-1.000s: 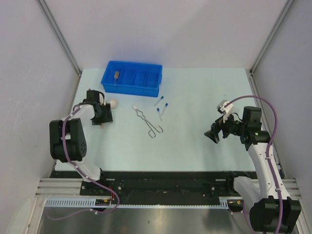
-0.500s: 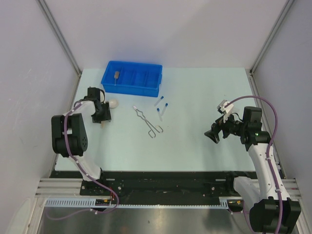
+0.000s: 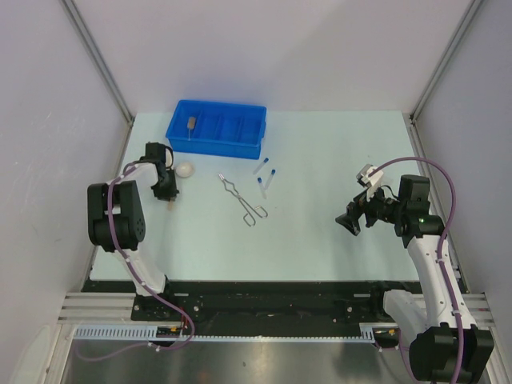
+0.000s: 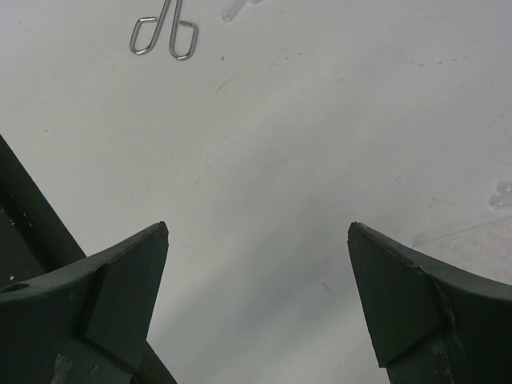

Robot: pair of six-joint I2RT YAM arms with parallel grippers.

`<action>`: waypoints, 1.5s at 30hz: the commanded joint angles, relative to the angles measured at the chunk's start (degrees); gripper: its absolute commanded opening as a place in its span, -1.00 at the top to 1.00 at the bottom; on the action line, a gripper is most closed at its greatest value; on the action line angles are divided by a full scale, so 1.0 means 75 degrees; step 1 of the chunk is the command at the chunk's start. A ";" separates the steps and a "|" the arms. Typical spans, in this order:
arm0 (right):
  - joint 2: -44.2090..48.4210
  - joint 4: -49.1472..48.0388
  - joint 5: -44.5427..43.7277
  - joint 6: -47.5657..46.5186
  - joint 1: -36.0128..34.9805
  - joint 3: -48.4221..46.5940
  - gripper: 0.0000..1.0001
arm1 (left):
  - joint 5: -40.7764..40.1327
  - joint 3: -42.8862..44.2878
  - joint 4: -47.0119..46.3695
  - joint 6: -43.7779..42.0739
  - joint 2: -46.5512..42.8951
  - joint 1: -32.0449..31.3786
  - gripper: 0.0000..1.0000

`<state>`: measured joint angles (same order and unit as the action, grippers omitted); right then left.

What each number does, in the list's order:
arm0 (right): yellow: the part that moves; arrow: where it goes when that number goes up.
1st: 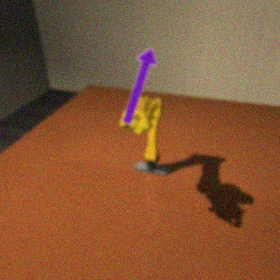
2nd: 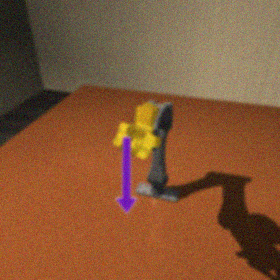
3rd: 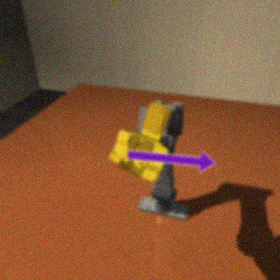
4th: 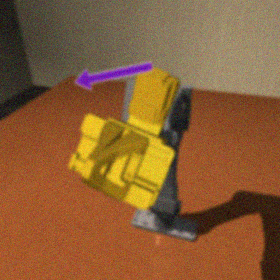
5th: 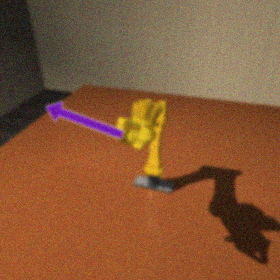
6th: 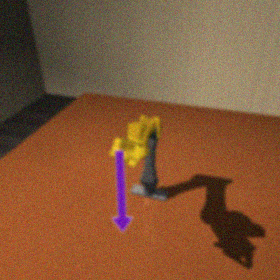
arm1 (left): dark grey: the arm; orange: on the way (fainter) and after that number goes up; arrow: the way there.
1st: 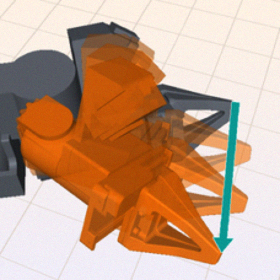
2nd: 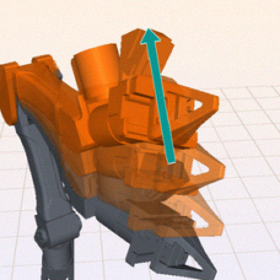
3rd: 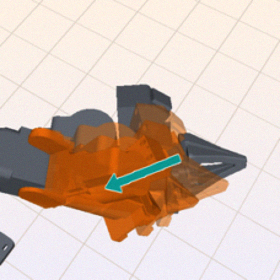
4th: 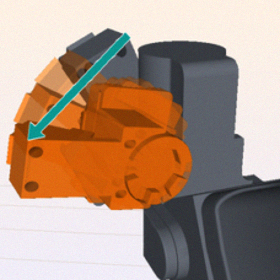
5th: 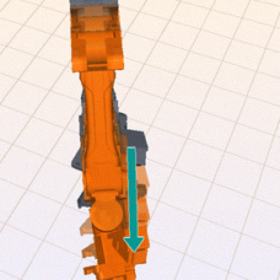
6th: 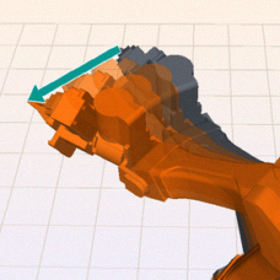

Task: Organize the chemistry lab equipment

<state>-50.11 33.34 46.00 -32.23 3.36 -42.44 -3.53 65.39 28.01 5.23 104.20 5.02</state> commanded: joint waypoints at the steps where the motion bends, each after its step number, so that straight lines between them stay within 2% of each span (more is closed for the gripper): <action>1: 0.0130 0.0019 0.0183 -0.0144 0.0021 -0.0002 -0.99 | -0.0080 -0.0174 -0.0020 -0.0241 -0.0182 0.0011 0.65; 7: 0.0153 0.0031 0.0183 -0.0144 0.0021 -0.0002 -0.99 | -0.0068 -0.0514 -0.0195 -0.0206 -0.0967 0.0011 0.81; 14: 0.0177 0.0019 0.0183 -0.0144 0.0010 -0.0002 -0.99 | -0.0010 -0.0749 -0.0313 -0.0112 -0.1974 -0.0024 0.87; 21: 0.0165 0.0031 0.0207 -0.0144 -0.0002 -0.0002 -0.99 | 0.0996 -0.0773 -0.0652 -0.0100 -0.2795 -0.0106 0.87; 24: 0.0165 0.0031 0.0195 -0.0144 -0.0025 -0.0002 -0.99 | 0.1361 -0.0598 -0.0840 -0.0170 -0.2808 -0.0409 0.87; 32: 0.0154 0.0031 0.0219 -0.0156 -0.0037 -0.0002 -1.00 | 0.1513 0.1018 -0.0513 -0.0428 -0.1590 -0.1043 0.87; 45: 0.0048 0.0019 0.0242 -0.0156 -0.0154 -0.0002 -0.99 | 0.1935 0.5457 0.0659 -0.0370 0.1573 -0.1278 0.85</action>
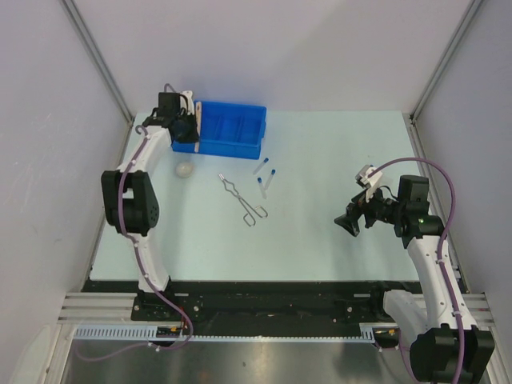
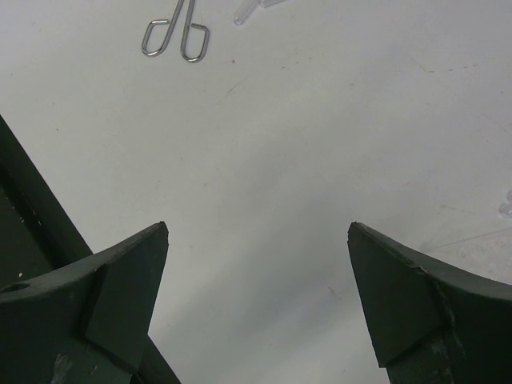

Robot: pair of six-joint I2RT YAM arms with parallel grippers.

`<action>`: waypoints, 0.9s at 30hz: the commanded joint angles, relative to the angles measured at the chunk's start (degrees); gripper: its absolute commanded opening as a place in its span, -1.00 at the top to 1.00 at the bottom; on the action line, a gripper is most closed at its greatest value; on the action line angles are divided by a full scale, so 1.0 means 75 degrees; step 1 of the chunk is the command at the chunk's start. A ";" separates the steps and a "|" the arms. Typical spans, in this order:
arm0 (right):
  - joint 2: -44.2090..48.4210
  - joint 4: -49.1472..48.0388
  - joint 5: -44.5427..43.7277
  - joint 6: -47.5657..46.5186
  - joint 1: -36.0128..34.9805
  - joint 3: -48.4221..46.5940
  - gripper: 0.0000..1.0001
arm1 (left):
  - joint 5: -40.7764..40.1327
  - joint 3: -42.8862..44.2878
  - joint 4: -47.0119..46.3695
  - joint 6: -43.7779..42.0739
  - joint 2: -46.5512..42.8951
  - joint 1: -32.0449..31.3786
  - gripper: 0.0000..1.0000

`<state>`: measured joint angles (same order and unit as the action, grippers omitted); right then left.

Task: Organize the chemistry lab equipment

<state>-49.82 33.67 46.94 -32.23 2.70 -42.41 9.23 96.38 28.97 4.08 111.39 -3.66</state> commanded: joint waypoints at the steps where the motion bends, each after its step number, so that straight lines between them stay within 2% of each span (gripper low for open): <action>1: -0.0013 -0.0025 0.0117 -0.0156 -0.0079 -0.0005 -0.99 | 0.0164 0.1561 0.0613 -0.0215 0.0929 -0.0144 0.85; 5: -0.0072 -0.0013 0.0117 -0.0156 -0.0126 0.0007 -0.99 | 0.0023 0.2814 0.1023 -0.0216 0.1623 -0.0215 0.84; 11: -0.0119 -0.0013 0.0082 -0.0168 -0.0161 0.0007 -0.99 | -0.0246 0.3941 0.1527 -0.0297 0.2432 -0.0309 0.81; 22: -0.0177 -0.0013 0.0058 -0.0179 -0.0172 -0.0005 -0.99 | -0.0563 0.4095 0.1621 -0.0368 0.2854 -0.0367 0.74; 27: -0.0201 -0.0013 0.0046 -0.0179 -0.0172 -0.0005 -0.99 | -0.0704 0.4153 0.1656 -0.0356 0.3007 -0.0449 0.60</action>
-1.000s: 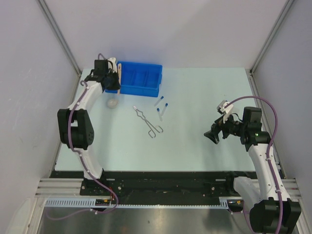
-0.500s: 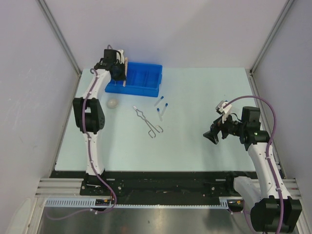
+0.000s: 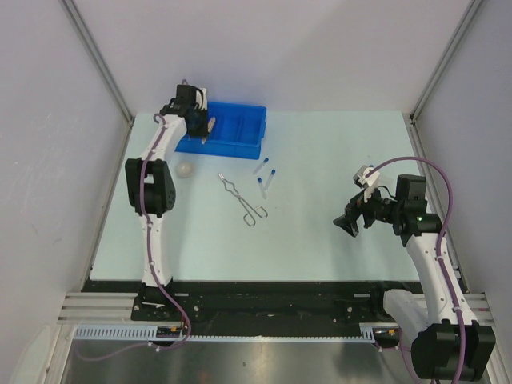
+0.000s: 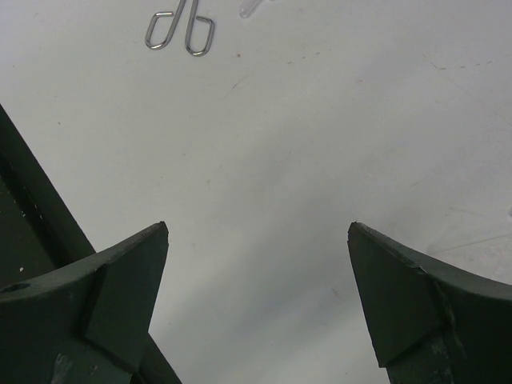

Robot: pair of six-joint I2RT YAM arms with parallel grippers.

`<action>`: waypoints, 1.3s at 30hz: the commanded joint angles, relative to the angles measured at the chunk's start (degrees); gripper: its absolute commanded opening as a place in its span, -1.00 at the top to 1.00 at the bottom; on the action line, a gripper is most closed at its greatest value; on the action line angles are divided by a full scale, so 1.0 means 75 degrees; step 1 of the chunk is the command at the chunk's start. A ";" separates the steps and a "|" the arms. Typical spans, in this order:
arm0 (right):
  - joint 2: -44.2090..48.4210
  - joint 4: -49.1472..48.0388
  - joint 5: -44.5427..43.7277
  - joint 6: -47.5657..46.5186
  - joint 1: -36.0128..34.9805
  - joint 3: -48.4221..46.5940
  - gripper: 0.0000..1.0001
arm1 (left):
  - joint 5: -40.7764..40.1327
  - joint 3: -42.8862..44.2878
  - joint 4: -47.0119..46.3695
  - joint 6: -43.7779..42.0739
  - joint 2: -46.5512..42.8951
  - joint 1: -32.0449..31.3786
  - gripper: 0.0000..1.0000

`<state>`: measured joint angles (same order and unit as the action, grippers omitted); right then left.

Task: Organize the chemistry lab equipment

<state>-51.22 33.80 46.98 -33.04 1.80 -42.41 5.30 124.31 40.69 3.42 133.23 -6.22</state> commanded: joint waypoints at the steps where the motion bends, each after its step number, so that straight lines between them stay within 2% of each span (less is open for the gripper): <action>1: -0.0026 -0.0030 0.0040 -0.0072 -0.0053 -0.0005 -0.99 | -0.0191 0.0452 0.0118 -0.0280 0.0119 -0.0120 0.59; 10: -0.0026 -0.0042 0.0017 -0.0083 -0.0053 0.0007 -0.99 | -0.0401 0.0476 0.0106 -0.0222 0.0002 -0.0179 0.48; 15: -0.0038 -0.0042 0.0005 -0.0083 -0.0053 0.0007 -0.99 | -0.0589 0.0231 -0.0104 -0.0093 -0.0560 -0.0179 0.27; 16: -0.0038 -0.0030 -0.0006 -0.0083 -0.0053 -0.0005 -0.99 | -0.0613 0.0160 -0.0174 -0.0070 -0.0816 -0.0179 0.18; 21: -0.0038 -0.0042 -0.0042 -0.0083 -0.0041 0.0007 -0.99 | -0.0601 -0.0729 -0.0654 0.0129 -0.1766 -0.0179 -0.02; 24: -0.0049 -0.0030 -0.0042 -0.0107 -0.0041 0.0007 -0.99 | -0.0566 -0.1643 -0.1111 0.0235 -0.2679 -0.0179 -0.17; 27: -0.0061 -0.0030 0.0005 -0.0130 0.0017 -0.0005 -0.99 | -0.0578 -0.2942 -0.1720 0.0364 -0.3886 -0.0179 -0.43; 28: -0.0049 -0.0019 0.0052 -0.0130 0.0041 0.0007 -0.99 | -0.0601 -0.3735 -0.1919 0.0399 -0.4585 -0.0167 -0.56; 32: 0.0009 0.0028 0.0321 -0.0189 0.0228 0.0007 -0.99 | -0.0672 -0.5754 -0.2844 0.0364 -0.6416 -0.0167 -0.79; 33: 0.0032 0.0040 0.0391 -0.0200 0.0275 0.0007 -0.99 | -0.0962 -0.6199 -0.3021 0.0364 -0.6791 -0.0155 -0.95; 34: 0.0044 0.0028 0.0473 -0.0201 0.0368 0.0007 -1.00 | -0.0976 -0.7004 -0.3173 0.0364 -0.7538 -0.0132 -0.99; 36: 0.0044 0.0040 0.0579 -0.0166 0.0451 0.0018 -0.99 | -0.1023 -0.7747 -0.3432 0.0434 -0.8257 -0.0097 -1.00; 39: 0.0021 -0.0018 0.0743 -0.0060 0.0521 0.0018 -0.99 | -0.0545 -0.8955 -0.3526 0.0715 -0.9441 0.0067 -0.99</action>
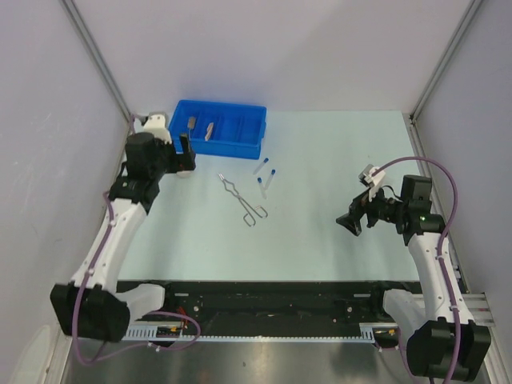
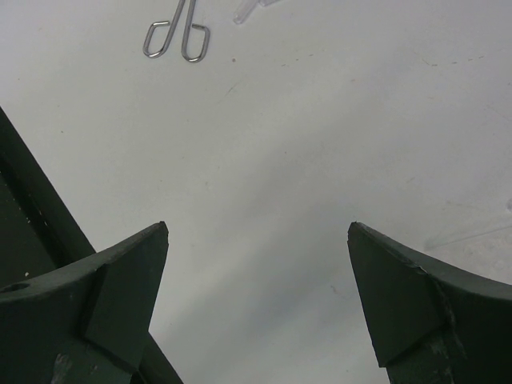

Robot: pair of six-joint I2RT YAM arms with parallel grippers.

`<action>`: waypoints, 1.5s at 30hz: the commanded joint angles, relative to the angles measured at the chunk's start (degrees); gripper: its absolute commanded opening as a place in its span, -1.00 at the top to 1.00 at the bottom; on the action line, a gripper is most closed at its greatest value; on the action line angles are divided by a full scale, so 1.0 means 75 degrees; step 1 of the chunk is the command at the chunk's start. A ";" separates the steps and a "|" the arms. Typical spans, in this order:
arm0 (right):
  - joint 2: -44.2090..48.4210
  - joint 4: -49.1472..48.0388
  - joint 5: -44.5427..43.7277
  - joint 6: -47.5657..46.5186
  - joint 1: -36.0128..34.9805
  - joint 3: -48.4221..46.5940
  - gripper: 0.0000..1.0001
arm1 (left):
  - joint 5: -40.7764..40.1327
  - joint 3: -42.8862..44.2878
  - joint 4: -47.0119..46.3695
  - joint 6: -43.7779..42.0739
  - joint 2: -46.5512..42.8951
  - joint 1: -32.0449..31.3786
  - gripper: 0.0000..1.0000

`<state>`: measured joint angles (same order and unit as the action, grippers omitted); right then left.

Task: Organize the chemistry lab equipment

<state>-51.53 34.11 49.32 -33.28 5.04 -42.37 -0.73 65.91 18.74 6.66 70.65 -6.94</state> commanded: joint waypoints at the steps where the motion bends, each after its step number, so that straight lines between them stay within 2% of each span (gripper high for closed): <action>1: 0.0073 -0.0071 0.0409 -0.0016 0.0067 -0.0022 -0.99 | 0.0587 -0.1646 -0.0601 0.0331 -0.1552 0.0245 -1.00; 3: 0.0085 0.0080 0.0222 -0.0167 -0.0085 -0.0116 -0.99 | 0.0858 -0.2036 -0.0531 0.0436 -0.2069 0.0281 -1.00; 8: -0.0289 0.1180 -0.0424 -0.1046 -0.0612 -0.0899 -1.00 | 0.1515 -0.2881 -0.0296 0.0519 -0.2506 0.0292 -0.99; 16: -0.1800 0.1792 -0.0588 -0.0872 -0.1398 -0.2060 -1.00 | 0.1223 -0.3140 0.0067 0.0636 -0.2378 0.0339 -1.00; 19: -0.2456 0.1804 -0.0856 -0.0569 -0.1783 -0.2564 -0.99 | 0.1105 -0.3244 -0.0014 0.1079 -0.2167 0.0456 -1.00; 22: -0.2832 0.1512 -0.1021 -0.0322 -0.2228 -0.2800 -0.99 | 0.1830 -0.3514 -0.0317 0.1980 -0.1839 0.0854 -1.00; 28: -0.3545 0.0810 -0.1139 -0.0193 -0.2851 -0.3069 -0.99 | 0.3341 -0.4053 -0.1745 0.3527 -0.0750 0.1874 -1.00; 31: -0.3874 0.0400 -0.1033 0.0159 -0.2887 -0.3128 -0.99 | 0.3519 -0.3879 -0.2402 0.4091 0.0093 0.2097 -0.99; 34: -0.4051 0.0374 -0.1021 0.0218 -0.2887 -0.3140 -0.99 | 0.3473 -0.3516 -0.2931 0.4548 0.1145 0.2179 -0.99; 41: -0.4029 0.0655 -0.1081 0.0019 -0.2770 -0.3140 -0.99 | 0.2865 -0.2274 -0.3342 0.5147 0.3396 0.2436 -0.63; 45: -0.3981 0.0620 -0.0869 0.0077 -0.2571 -0.3140 -0.99 | 0.2467 -0.1478 -0.3017 0.5218 0.4196 0.2542 -0.54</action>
<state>-82.67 39.13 40.99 -32.99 -15.62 -63.66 21.19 48.97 -2.74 43.03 97.89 10.83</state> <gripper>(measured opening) 0.994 0.784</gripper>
